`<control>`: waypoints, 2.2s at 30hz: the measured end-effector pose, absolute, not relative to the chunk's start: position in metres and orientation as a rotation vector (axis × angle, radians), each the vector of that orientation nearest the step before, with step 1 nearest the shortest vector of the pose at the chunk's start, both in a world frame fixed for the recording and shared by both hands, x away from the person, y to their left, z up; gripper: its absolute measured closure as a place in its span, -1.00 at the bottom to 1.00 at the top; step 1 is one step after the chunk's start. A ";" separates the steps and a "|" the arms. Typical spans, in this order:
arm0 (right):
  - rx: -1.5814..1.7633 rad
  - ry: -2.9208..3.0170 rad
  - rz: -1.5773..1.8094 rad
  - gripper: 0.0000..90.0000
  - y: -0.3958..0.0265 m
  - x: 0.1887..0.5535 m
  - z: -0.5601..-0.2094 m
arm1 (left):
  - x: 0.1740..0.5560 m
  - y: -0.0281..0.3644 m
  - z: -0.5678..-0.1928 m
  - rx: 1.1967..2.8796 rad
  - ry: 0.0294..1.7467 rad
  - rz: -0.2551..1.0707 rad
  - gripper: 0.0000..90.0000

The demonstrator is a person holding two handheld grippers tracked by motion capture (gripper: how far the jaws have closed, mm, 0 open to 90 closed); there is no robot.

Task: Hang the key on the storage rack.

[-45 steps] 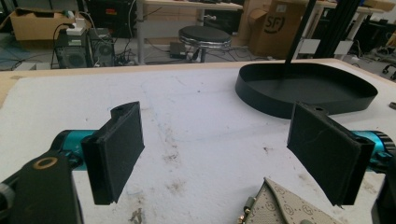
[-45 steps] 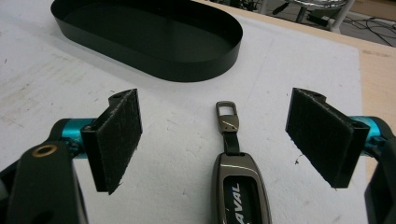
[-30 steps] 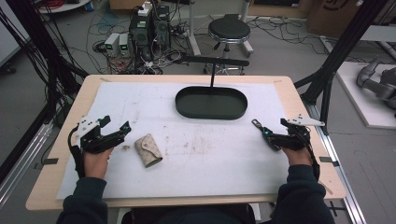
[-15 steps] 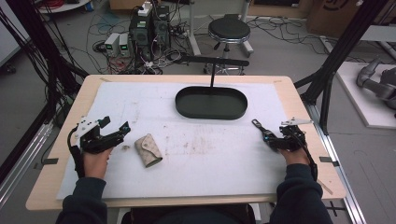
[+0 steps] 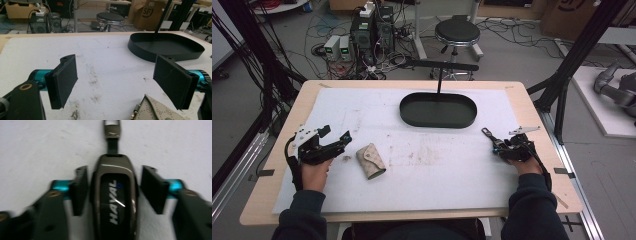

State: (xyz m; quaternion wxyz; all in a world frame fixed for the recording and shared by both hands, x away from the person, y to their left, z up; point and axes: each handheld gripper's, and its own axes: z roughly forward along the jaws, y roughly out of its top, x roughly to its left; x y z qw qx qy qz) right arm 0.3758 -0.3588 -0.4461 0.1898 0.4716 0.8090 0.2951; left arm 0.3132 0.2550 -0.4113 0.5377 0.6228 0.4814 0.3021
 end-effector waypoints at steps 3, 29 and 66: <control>1.336 2.283 0.815 0.10 -0.356 0.375 -0.444 | 0.313 0.255 -0.411 1.481 1.146 0.717 -0.57; 1.243 2.179 1.048 0.11 -0.328 0.367 -0.393 | 0.314 0.257 -0.413 1.485 1.161 0.723 -0.57; 1.111 1.906 1.174 0.11 -0.273 0.446 -0.269 | 0.315 0.258 -0.414 1.494 1.166 0.719 -0.56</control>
